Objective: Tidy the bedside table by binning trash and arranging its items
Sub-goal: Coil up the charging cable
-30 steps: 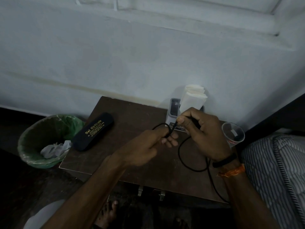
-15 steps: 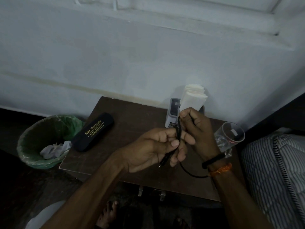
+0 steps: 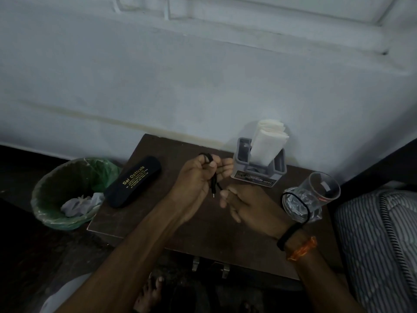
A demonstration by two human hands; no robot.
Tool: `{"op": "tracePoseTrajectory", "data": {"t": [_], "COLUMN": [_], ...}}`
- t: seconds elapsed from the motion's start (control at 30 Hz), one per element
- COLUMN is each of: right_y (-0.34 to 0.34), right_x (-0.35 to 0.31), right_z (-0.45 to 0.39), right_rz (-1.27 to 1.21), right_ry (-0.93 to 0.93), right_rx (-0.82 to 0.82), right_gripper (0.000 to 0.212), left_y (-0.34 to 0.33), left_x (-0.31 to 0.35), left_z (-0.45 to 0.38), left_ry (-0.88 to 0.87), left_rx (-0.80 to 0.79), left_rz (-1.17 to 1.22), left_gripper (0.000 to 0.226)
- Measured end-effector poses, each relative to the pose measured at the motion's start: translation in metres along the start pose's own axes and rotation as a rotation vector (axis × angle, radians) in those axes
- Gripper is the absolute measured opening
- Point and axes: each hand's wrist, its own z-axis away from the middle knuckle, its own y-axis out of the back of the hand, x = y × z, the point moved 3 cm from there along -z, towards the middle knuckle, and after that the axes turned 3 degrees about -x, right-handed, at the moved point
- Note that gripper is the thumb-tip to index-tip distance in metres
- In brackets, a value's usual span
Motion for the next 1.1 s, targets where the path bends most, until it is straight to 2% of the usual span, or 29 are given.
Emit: {"op": "tracePoseTrajectory", "data": {"t": [0.13,0.2,0.27,0.37,0.47,0.57,0.67,0.8,0.87,0.97,1.1], "right_y": [0.015,0.023,0.032,0.046,0.056,0.056,0.048,0.027,0.013,0.001,-0.012], "right_x": [-0.023,-0.031,-0.035,-0.031,-0.022,-0.009,0.004,0.025,0.031,0.03,0.01], "right_z": [0.009,0.012,0.012,0.013,0.013,0.007,0.001,-0.005,-0.008,-0.008,-0.001], "right_rz": [0.065,0.028,-0.034,-0.127,-0.061,0.041,0.041,-0.001,0.001,0.015,0.07], "right_ry": [0.072,0.127,0.187,0.259,0.305,0.296,0.273,0.188,0.107,0.014,-0.065], "right_rx": [-0.055,-0.038,0.002,0.109,0.317,0.473,0.519,0.44,0.352,0.306,0.164], "right_gripper": [0.034,0.031,0.032,0.031,0.028,0.025,0.025,0.034,0.034,0.024,0.036], "left_y": [0.009,0.007,0.0,-0.011,-0.015,-0.023,-0.023,-0.02,-0.019,-0.011,0.003], "left_x": [-0.004,-0.008,-0.01,-0.005,0.001,0.0,-0.004,-0.004,-0.003,-0.001,0.0], "left_z": [-0.003,-0.001,0.002,0.006,0.013,0.021,0.023,0.02,0.018,0.011,0.003], "left_ry": [-0.108,-0.109,-0.061,0.032,0.112,0.169,0.221,0.197,0.177,0.128,0.099], "left_rx": [-0.004,-0.1,-0.183,-0.268,-0.346,-0.417,-0.432,-0.41,-0.332,-0.202,-0.037], "left_rz": [-0.378,-0.589,-0.655,-0.503,-0.339,-0.309,-0.322,-0.291,-0.254,-0.195,-0.067], "left_gripper": [0.018,0.019,0.022,0.021,0.029,0.033,0.034,0.031,0.031,0.032,0.031]}}
